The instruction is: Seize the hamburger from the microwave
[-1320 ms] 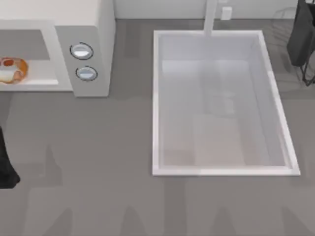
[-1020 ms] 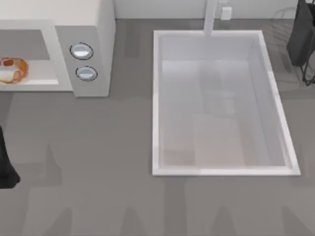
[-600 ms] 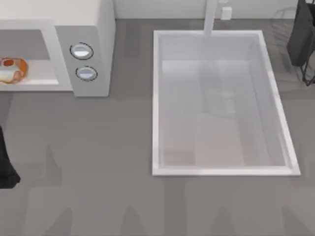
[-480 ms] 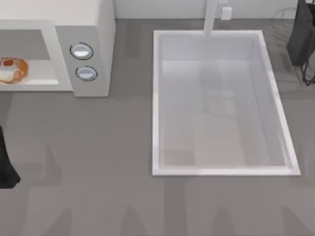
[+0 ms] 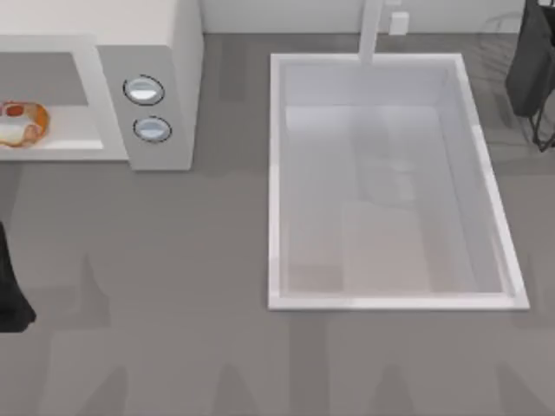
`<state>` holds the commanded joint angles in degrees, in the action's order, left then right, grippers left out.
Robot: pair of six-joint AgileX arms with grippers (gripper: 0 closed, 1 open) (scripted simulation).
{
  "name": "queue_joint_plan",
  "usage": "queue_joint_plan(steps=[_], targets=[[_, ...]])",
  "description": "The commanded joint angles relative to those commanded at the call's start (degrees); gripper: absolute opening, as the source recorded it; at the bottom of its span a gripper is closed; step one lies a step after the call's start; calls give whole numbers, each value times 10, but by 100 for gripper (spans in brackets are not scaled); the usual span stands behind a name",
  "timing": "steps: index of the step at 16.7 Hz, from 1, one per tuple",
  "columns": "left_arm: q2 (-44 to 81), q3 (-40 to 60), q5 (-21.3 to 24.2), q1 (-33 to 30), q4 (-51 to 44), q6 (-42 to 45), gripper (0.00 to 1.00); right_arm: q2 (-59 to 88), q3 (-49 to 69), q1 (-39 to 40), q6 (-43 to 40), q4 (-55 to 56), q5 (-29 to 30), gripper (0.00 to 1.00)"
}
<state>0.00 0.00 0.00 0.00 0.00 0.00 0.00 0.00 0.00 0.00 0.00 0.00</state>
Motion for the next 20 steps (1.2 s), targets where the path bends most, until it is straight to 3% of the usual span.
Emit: queue_joint_plan(steps=[4, 8, 13, 20], targets=[[17, 6, 1, 1, 8, 0, 100, 0, 0, 0, 0, 0, 0, 100], [116, 42, 9, 7, 57, 3, 100, 0, 0, 0, 0, 0, 0, 100], [338, 123, 25, 20, 166, 10, 100, 0, 0, 0, 0, 0, 0, 100], [742, 271, 55, 44, 364, 22, 100, 0, 0, 0, 0, 0, 0, 100]])
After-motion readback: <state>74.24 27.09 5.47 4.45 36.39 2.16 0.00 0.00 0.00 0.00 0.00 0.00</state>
